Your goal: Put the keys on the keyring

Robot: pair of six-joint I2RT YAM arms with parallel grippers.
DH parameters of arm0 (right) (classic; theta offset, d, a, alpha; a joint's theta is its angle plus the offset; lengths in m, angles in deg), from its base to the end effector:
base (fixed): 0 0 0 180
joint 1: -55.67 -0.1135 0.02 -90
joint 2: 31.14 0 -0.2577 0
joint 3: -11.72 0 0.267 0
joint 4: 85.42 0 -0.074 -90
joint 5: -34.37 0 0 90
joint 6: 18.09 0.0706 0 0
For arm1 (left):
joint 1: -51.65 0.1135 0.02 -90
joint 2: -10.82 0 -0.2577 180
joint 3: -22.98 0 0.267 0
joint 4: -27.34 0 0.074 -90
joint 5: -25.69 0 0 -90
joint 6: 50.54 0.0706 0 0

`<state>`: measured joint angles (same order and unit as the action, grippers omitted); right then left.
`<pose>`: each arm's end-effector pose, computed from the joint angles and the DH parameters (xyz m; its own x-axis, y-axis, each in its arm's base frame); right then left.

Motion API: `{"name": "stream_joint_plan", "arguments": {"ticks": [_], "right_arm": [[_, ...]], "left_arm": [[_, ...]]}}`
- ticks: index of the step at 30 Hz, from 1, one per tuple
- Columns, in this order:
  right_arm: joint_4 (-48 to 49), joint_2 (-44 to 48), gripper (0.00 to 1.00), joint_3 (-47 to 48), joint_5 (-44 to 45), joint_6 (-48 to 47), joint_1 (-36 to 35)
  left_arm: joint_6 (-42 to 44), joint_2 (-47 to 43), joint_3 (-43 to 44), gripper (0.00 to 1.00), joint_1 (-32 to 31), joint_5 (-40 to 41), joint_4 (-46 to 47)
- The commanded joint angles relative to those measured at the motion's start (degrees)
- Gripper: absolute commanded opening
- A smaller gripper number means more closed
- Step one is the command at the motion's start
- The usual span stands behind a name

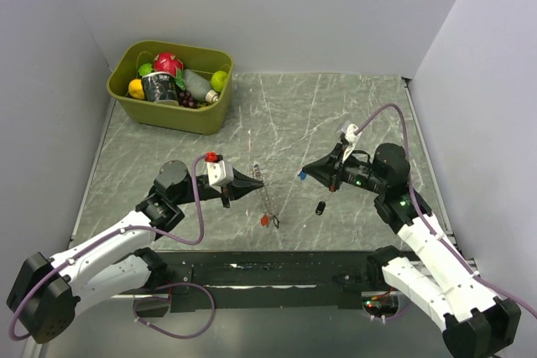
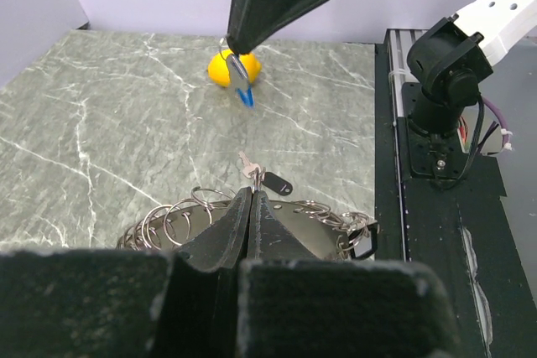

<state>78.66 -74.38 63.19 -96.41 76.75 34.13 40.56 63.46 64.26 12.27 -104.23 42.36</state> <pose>0.1903 0.1247 0.3112 -0.1983 -0.0096 -0.9801 -0.8665 0.4692 0.1707 0.1670 -0.1957 0.2739 0.0682 -0.0369 -0.9970 0.9805 0.1872 0.0601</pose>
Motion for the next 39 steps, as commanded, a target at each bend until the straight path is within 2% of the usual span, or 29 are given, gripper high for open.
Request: {"name": "stream_joint_plan", "arguments": {"ticks": [1,9,22,39], "right_arm": [[4.2,0.4,0.00,-0.7,-3.5,-1.2,-0.2],[4.0,0.4,0.00,-0.4,-2.8,-0.6,-0.2],[3.6,-3.6,0.00,1.6,-9.3,-1.1,-0.7],[-0.3,-11.2,0.00,7.2,-2.0,-6.1,-11.3]], "left_arm": [[1.2,-1.2,0.9,0.01,-0.4,-1.4,3.8],[2.3,-3.0,-0.5,0.01,-0.4,-1.2,5.6],[1.5,0.5,2.7,0.01,-0.4,2.6,0.7],[1.4,4.9,5.2,0.01,-0.6,5.3,-3.7]]}}
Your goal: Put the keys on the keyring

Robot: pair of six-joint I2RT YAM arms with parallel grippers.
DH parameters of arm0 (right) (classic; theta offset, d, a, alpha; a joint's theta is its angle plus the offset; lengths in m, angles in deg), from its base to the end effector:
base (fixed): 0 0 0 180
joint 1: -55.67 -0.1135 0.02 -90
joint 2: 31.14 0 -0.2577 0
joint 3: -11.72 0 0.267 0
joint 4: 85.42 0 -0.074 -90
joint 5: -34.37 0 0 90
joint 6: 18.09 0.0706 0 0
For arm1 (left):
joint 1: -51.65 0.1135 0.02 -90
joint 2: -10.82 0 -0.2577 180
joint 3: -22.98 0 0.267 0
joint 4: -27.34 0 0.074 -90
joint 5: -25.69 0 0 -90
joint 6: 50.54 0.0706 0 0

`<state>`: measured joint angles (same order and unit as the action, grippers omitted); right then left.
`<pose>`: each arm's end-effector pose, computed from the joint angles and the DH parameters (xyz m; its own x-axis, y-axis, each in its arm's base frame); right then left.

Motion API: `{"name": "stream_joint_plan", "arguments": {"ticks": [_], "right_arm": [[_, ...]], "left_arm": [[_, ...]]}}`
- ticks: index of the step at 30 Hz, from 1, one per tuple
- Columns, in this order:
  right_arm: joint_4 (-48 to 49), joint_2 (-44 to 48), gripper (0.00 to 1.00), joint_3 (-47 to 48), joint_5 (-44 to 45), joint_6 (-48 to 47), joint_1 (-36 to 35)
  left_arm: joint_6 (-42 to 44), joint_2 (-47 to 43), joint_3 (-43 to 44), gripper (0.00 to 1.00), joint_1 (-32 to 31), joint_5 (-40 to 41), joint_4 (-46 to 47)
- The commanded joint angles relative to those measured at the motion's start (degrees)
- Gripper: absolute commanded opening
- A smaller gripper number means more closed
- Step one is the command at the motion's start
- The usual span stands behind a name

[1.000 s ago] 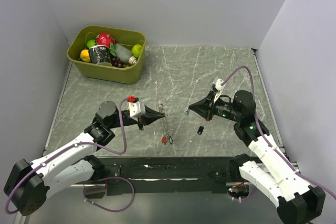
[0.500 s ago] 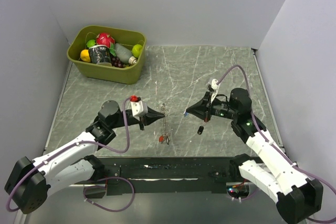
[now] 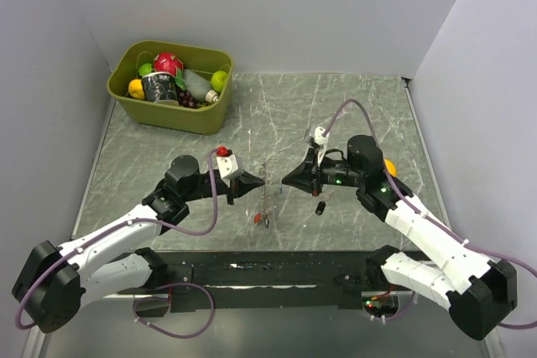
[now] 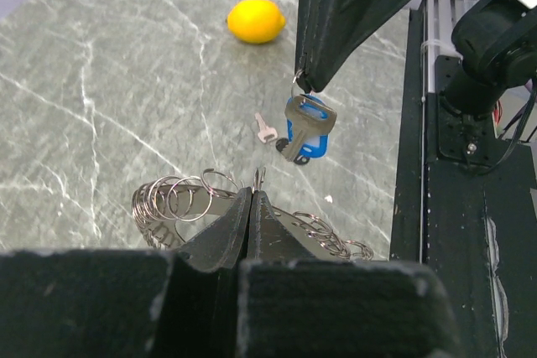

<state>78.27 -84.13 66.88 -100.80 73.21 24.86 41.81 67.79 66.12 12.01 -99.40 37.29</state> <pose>0.1905 0.1719 0.2992 -0.2314 -0.1193 -0.9655 -0.9468 0.2560 0.1952 0.1822 -0.2037 0.2568 -0.0125 0.0540 -0.9985 0.9650 0.2622 0.0020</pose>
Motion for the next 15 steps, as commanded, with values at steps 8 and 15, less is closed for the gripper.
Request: {"name": "stream_joint_plan", "arguments": {"ticks": [8,15], "right_arm": [[-1.6,-5.5,0.00,5.6,3.3,-4.1,-5.1],[-3.3,-7.6,0.00,7.0,4.9,-5.3,-6.4]], "left_arm": [[0.0,2.0,4.2,0.01,-0.6,0.7,0.6],[0.3,2.0,4.2,0.01,-0.8,0.8,0.7]]}}
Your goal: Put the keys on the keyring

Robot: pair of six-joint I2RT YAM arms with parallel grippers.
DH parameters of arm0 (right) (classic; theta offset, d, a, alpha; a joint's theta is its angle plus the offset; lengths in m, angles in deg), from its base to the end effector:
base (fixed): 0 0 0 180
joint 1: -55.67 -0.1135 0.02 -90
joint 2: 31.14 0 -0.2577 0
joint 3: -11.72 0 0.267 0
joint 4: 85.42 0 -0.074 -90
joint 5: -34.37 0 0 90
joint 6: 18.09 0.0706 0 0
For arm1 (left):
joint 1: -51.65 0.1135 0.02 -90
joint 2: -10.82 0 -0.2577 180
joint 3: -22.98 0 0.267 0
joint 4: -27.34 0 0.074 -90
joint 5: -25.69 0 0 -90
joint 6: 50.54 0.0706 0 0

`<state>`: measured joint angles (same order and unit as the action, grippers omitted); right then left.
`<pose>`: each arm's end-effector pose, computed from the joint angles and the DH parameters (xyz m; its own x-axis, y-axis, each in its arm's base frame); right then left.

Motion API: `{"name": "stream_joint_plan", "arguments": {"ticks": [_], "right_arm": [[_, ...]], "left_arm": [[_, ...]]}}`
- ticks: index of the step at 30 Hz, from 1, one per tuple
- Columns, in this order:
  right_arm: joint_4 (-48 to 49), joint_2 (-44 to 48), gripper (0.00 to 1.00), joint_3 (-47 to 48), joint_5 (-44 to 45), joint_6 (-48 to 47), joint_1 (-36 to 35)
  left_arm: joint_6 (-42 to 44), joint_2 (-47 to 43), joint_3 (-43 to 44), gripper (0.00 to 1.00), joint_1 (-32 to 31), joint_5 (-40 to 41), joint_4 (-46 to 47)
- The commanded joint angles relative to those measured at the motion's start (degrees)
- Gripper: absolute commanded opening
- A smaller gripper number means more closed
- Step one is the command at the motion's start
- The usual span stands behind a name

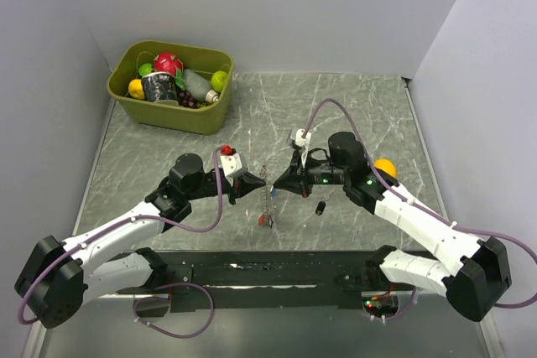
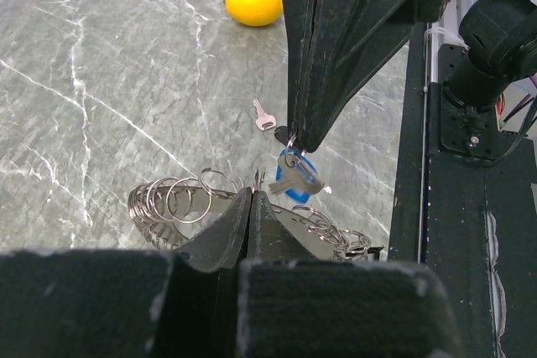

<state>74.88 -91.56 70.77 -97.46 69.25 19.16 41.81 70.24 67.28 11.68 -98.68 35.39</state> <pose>0.1953 0.2032 0.2857 -0.2449 -0.2243 -0.9433 -0.9559 0.2185 0.1962 0.1874 -0.2091 0.2494 -0.0549 0.0902 -0.9944 0.9627 0.2692 -0.0287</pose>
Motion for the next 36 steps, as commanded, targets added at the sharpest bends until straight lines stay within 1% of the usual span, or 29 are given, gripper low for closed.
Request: {"name": "stream_joint_plan", "arguments": {"ticks": [1,5,20,36], "right_arm": [[0.0,-0.2,0.00,3.2,1.5,-1.1,-0.8],[1.4,0.1,0.00,2.6,1.6,-0.9,-0.8],[0.6,-2.1,0.00,4.3,2.1,-1.5,-2.1],[1.9,-1.9,0.00,3.4,4.6,-0.4,-2.4]], "left_arm": [[0.4,-0.4,3.1,0.01,-0.5,0.0,2.3],[-0.1,-0.2,2.4,0.01,-0.5,-0.3,3.6],[-0.7,-0.6,1.4,0.01,-1.0,-0.3,5.2],[-0.7,-1.0,1.3,0.01,-1.8,0.2,4.5]]}}
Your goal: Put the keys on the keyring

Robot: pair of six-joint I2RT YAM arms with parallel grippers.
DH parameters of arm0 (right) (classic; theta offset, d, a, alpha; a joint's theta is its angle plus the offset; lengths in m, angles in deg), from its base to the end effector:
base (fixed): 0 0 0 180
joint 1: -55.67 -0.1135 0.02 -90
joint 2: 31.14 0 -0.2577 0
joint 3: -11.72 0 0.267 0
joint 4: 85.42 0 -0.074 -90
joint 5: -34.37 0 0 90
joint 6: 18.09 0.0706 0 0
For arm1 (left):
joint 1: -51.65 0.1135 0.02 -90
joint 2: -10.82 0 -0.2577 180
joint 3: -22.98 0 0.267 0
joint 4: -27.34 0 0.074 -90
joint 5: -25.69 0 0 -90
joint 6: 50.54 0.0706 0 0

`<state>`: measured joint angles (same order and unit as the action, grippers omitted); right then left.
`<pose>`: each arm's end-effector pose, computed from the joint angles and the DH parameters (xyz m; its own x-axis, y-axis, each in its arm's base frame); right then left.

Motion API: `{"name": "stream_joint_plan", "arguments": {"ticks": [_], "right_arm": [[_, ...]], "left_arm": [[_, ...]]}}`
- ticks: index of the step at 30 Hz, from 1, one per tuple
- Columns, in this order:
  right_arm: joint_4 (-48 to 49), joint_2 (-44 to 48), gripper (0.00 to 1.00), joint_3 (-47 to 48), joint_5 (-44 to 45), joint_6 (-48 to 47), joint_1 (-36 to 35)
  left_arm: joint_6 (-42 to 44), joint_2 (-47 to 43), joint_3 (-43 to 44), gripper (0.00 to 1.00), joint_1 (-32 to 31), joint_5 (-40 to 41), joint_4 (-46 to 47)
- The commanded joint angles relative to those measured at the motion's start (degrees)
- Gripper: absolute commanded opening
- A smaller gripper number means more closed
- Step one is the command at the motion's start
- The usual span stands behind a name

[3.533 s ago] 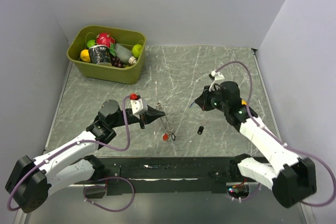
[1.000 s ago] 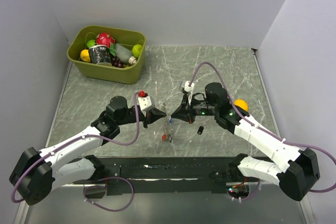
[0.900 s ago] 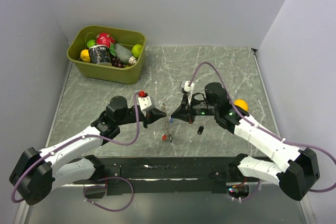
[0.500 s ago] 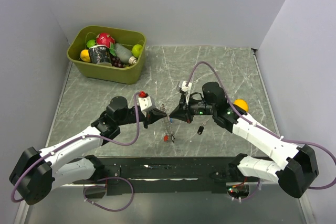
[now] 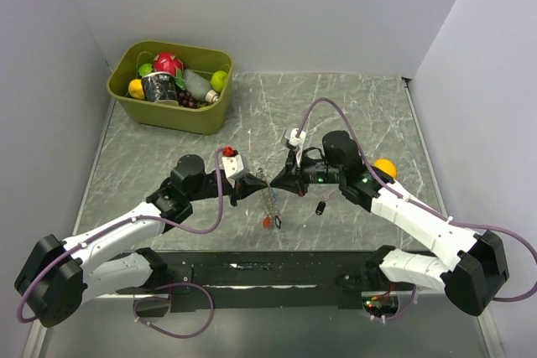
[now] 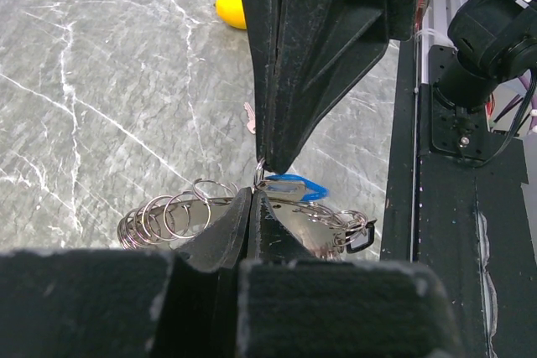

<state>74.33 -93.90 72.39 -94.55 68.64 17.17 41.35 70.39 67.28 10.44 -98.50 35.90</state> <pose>0.1979 0.2141 0.2839 -0.2434 -0.2503 -0.9371 -0.9545 0.2333 0.1856 0.1834 -0.2134 0.2499 -0.0560 0.0853 -0.9948 0.9672 0.2519 -0.0329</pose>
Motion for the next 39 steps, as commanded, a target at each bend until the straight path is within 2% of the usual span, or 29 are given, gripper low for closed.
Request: {"name": "stream_joint_plan", "arguments": {"ticks": [1,16,39], "right_arm": [[2.5,0.7,0.00,1.5,2.3,0.1,-0.4],[2.3,3.3,0.00,-0.7,6.9,-0.1,-0.4],[0.2,2.0,0.00,-0.2,5.7,-0.4,-0.4]], "left_arm": [[-0.1,-1.4,1.2,0.01,-0.5,0.2,4.2],[-0.3,-3.6,-0.4,0.01,-0.8,0.3,5.8],[0.0,-6.5,-2.4,0.01,-0.8,-1.1,9.8]]}}
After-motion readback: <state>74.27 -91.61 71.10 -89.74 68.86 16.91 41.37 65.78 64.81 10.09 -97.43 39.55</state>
